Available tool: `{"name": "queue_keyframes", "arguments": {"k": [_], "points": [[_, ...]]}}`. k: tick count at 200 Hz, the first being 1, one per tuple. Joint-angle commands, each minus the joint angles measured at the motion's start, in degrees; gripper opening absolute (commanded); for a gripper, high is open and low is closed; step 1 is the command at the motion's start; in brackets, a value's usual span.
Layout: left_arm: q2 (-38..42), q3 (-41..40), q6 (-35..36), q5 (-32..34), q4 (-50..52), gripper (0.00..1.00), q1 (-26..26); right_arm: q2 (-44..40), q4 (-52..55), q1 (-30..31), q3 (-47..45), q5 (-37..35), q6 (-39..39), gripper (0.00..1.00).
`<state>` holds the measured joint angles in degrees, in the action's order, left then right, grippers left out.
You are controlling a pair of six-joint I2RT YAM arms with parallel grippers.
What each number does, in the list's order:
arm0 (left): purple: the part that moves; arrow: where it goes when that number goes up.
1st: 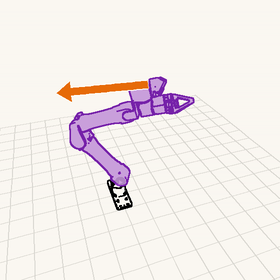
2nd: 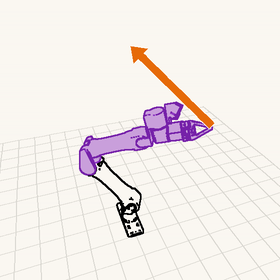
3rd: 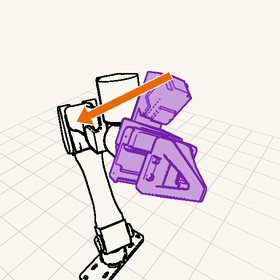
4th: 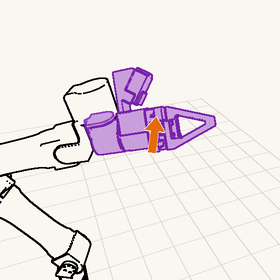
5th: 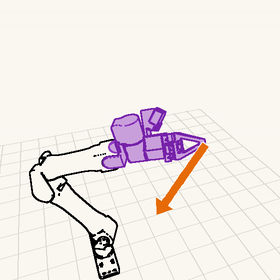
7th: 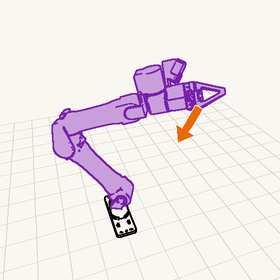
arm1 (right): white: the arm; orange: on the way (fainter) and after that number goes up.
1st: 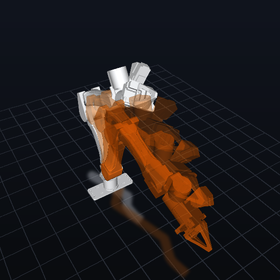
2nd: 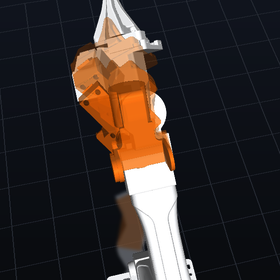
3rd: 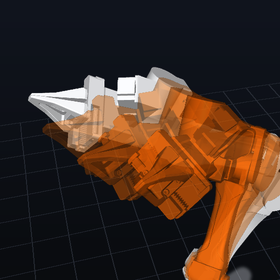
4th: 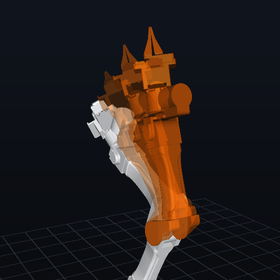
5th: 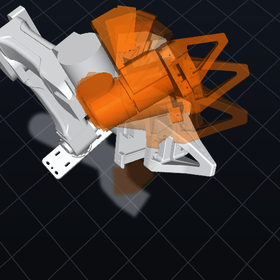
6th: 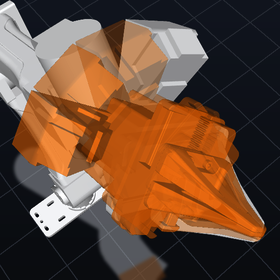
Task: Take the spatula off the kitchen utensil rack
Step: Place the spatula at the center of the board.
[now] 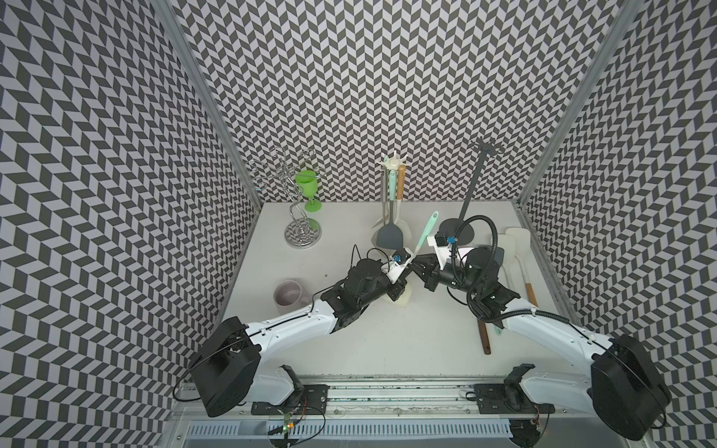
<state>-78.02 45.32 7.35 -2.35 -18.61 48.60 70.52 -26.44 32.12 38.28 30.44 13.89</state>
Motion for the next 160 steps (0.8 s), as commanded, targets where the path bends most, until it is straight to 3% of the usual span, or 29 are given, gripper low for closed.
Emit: {"name": "queue_keyframes", "arguments": {"k": [1, 10, 24, 85, 123, 160], "points": [[-0.24, 2.14, 2.15, 1.91, 1.20, 0.00, -0.23, -1.06, -1.14, 0.41, 1.38, -0.43, 0.97, 0.00], [-0.06, 1.94, 2.76, 2.17, 1.30, 0.00, -0.26, -1.26, -0.43, 0.32, 1.62, -1.40, 1.26, 0.01], [-0.08, 1.67, 3.69, 2.63, 1.30, 0.00, -0.26, -1.83, 0.66, 0.27, 2.25, -2.54, 1.97, 0.22], [0.77, 0.47, 7.20, 5.08, 3.51, 0.00, -0.34, -5.22, 14.51, -5.08, 11.19, -0.61, 3.19, 0.71], [0.40, 1.68, 7.43, -1.92, 6.04, 0.00, -0.43, -4.85, 20.88, -12.75, 17.50, 7.87, 3.38, 0.80], [-0.34, 4.04, 6.88, -9.72, 8.99, 0.00, -1.25, -2.38, 23.08, -16.96, 22.02, 18.00, 3.42, 0.70]]}}
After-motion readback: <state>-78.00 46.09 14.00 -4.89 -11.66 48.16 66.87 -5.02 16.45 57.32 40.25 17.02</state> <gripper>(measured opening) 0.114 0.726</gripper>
